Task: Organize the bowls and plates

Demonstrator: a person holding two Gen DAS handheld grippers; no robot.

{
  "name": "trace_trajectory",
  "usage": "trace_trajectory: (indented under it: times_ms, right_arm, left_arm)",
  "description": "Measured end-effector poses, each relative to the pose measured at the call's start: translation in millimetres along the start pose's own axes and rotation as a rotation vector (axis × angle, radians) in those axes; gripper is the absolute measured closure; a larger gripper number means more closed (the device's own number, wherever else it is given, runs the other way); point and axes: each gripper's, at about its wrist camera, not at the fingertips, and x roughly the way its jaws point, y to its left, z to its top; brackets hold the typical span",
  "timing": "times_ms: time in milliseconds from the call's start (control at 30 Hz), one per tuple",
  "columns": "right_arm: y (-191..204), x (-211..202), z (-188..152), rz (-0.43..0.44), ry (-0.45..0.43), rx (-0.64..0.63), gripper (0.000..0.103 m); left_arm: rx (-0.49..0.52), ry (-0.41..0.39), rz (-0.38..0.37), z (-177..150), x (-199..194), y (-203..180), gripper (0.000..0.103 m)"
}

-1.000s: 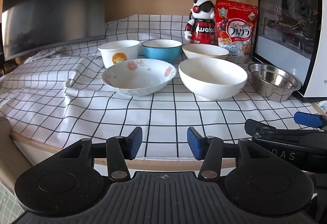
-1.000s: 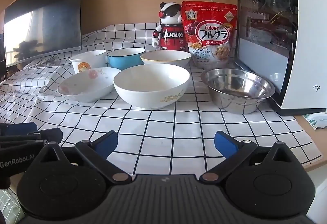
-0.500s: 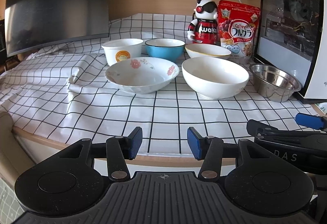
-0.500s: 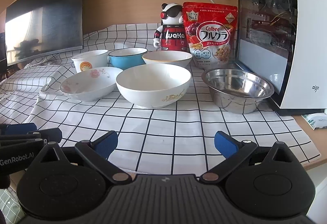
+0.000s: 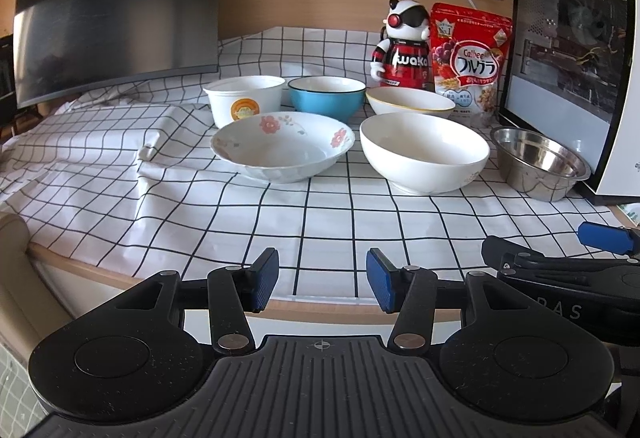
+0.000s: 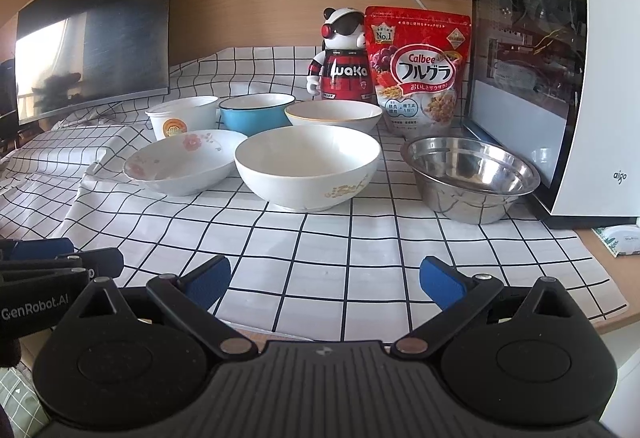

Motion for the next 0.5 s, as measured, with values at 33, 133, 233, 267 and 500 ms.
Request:
trace_trajectory:
  times_ms: [33, 133, 233, 267, 500]
  right_arm:
    - [-0.4, -0.1, 0.2, 0.001, -0.001, 0.002, 0.002]
    - [-0.7, 0.4, 0.8, 0.004, -0.003, 0.007, 0.002]
    - [-1.7, 0.3, 0.2, 0.004, -0.002, 0.008, 0.002]
    - [-1.4, 0.5, 0.2, 0.004, -0.002, 0.008, 0.002]
    - [-1.7, 1.5, -1.2, 0.005, -0.001, 0.010, 0.002]
  left_arm:
    - [0.001, 0.001, -0.002, -0.1, -0.2, -0.2, 0.049]
    - [0.008, 0.002, -0.010, 0.1, -1.1, -2.4, 0.049]
    - [0.011, 0.002, -0.011, -0.2, -1.2, -3.7, 0.049]
    - [0.011, 0.004, -0.010, -0.1, -0.8, -3.9, 0.049]
    - [0.010, 0.008, -0.008, -0.2, 0.1, -3.3, 0.049]
